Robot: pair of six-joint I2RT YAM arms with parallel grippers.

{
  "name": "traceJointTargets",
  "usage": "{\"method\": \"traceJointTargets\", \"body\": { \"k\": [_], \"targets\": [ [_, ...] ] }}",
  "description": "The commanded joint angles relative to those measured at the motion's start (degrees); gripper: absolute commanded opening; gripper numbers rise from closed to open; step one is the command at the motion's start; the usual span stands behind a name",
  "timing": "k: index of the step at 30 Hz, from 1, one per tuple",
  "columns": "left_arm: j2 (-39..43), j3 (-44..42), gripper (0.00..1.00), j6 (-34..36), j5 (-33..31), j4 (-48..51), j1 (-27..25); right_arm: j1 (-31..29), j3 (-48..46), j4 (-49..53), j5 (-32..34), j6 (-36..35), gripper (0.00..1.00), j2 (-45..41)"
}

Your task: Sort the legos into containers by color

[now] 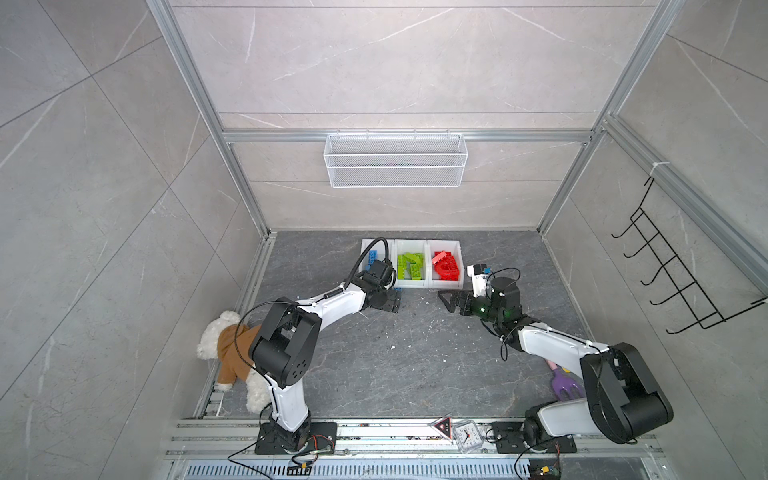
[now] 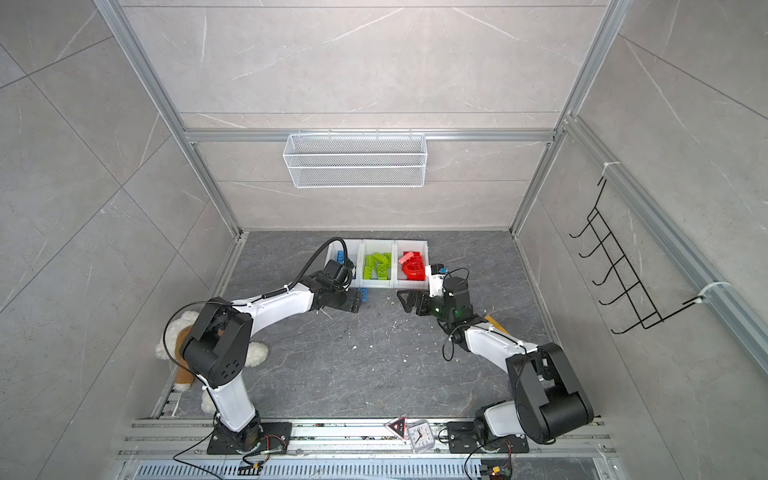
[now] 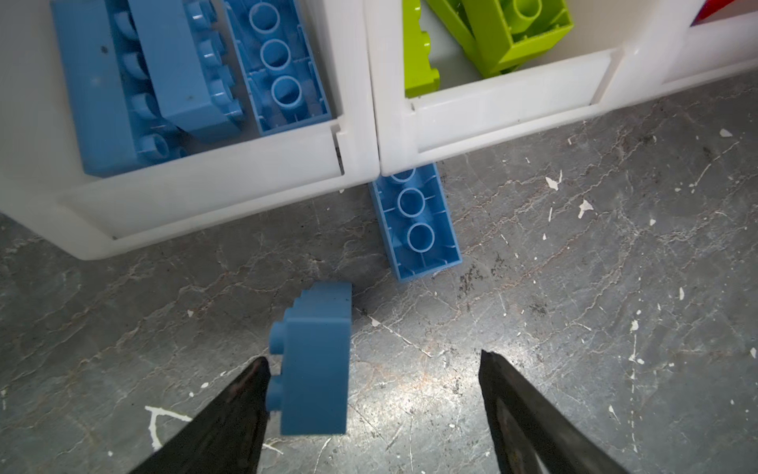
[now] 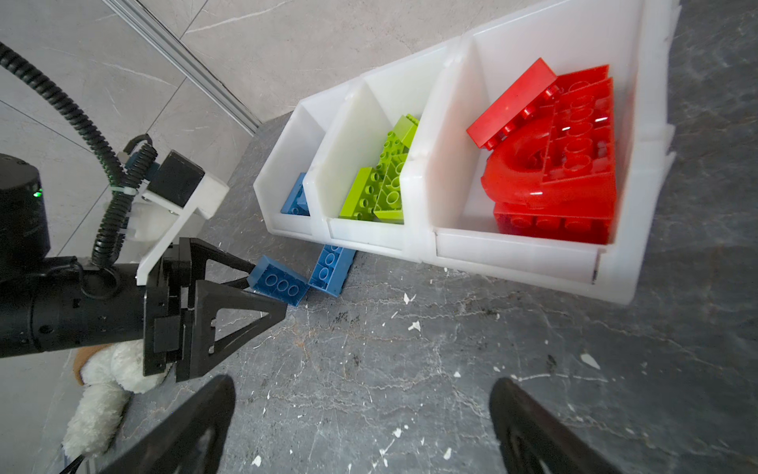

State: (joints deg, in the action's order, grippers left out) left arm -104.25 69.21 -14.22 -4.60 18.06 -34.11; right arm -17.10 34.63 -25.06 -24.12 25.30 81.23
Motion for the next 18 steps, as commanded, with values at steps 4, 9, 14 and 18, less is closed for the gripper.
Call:
{"method": "traceJointTargets", "body": {
  "k": [4,9,14,18],
  "targets": [
    [-2.3,3.2,0.73,1.7,-5.1,0.8,0.1,0.0,1.6,0.6,-0.9,-1.2,0.98,0.2],
    [-3.6,4.0,0.65,1.8,-8.6,1.8,0.0,0.0,1.7,0.8,-1.3,-1.3,0.98,0.2],
    [-3.7,4.0,0.56,2.4,-9.0,1.4,-0.3,0.0,1.8,0.9,-1.5,-1.3,0.98,0.3],
    [-3.3,3.7,0.47,2.5,-7.5,1.4,-0.8,0.0,1.8,0.9,-1.6,-1.4,0.98,0.5]
  ]
}}
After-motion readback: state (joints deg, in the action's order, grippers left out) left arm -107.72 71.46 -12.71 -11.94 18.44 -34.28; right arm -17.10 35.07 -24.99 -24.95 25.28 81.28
